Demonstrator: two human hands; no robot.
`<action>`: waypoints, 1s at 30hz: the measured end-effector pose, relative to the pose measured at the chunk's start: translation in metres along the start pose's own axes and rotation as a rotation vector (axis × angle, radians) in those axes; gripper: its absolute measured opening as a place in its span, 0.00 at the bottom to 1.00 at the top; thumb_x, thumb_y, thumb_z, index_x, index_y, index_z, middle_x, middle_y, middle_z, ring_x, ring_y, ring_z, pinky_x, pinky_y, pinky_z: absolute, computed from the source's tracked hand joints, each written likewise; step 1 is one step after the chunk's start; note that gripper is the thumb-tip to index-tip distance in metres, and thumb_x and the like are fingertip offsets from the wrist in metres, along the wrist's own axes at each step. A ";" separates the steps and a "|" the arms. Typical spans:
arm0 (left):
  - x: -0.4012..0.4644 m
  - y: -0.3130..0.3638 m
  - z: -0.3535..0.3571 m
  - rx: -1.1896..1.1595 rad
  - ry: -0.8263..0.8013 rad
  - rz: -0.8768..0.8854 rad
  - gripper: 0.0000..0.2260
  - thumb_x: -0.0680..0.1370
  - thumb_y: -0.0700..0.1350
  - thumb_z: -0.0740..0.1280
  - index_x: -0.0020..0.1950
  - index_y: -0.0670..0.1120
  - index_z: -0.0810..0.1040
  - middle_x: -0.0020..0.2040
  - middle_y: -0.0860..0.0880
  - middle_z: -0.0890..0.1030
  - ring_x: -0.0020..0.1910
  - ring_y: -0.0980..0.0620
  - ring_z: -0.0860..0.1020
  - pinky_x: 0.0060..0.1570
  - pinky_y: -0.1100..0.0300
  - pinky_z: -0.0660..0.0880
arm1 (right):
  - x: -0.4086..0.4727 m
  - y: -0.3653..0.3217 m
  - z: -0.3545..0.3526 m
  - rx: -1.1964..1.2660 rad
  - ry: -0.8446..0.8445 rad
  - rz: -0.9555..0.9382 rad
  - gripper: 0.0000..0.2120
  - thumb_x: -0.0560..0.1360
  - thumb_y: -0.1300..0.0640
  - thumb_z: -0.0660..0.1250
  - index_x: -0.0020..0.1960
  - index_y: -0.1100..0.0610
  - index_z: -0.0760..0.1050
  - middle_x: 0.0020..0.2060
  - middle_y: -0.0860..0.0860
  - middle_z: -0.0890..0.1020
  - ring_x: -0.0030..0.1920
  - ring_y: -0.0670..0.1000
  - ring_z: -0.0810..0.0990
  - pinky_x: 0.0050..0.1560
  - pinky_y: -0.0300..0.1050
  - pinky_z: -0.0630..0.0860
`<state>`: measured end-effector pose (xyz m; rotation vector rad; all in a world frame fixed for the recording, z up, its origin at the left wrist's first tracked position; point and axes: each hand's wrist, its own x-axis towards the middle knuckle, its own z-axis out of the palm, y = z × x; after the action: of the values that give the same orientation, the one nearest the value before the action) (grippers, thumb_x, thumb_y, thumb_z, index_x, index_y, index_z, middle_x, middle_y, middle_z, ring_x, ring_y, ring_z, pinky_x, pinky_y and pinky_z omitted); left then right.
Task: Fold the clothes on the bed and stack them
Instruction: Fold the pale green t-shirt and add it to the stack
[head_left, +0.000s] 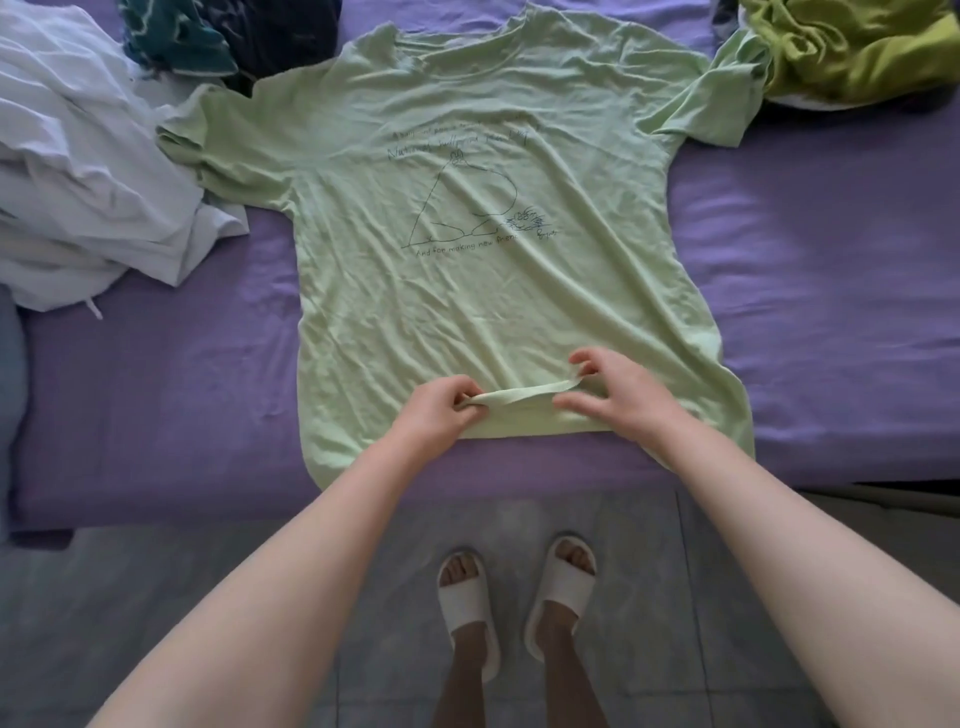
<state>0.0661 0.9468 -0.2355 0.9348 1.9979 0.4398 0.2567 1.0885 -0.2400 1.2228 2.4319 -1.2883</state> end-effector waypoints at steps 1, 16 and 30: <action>-0.001 -0.001 0.000 0.004 0.001 0.003 0.03 0.77 0.43 0.68 0.46 0.45 0.79 0.39 0.48 0.76 0.40 0.51 0.72 0.34 0.64 0.63 | -0.003 0.000 0.003 -0.065 -0.039 -0.055 0.26 0.70 0.50 0.74 0.65 0.53 0.70 0.53 0.49 0.74 0.54 0.47 0.73 0.59 0.46 0.70; -0.027 0.008 -0.026 0.143 -0.018 0.105 0.11 0.72 0.53 0.73 0.41 0.49 0.74 0.33 0.54 0.72 0.39 0.48 0.73 0.37 0.56 0.64 | -0.040 -0.031 0.032 -0.528 -0.057 -0.188 0.22 0.72 0.53 0.65 0.65 0.53 0.67 0.53 0.53 0.79 0.55 0.57 0.76 0.51 0.49 0.67; -0.054 -0.007 -0.030 0.252 -0.131 0.223 0.11 0.73 0.34 0.66 0.53 0.43 0.80 0.49 0.46 0.79 0.51 0.47 0.77 0.48 0.59 0.69 | -0.051 -0.025 0.021 -0.419 -0.122 -0.190 0.18 0.76 0.53 0.64 0.65 0.50 0.71 0.58 0.48 0.77 0.58 0.54 0.76 0.47 0.47 0.72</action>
<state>0.0569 0.9031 -0.1930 1.3174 1.8646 0.2431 0.2676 1.0349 -0.2141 0.7972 2.5942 -0.7972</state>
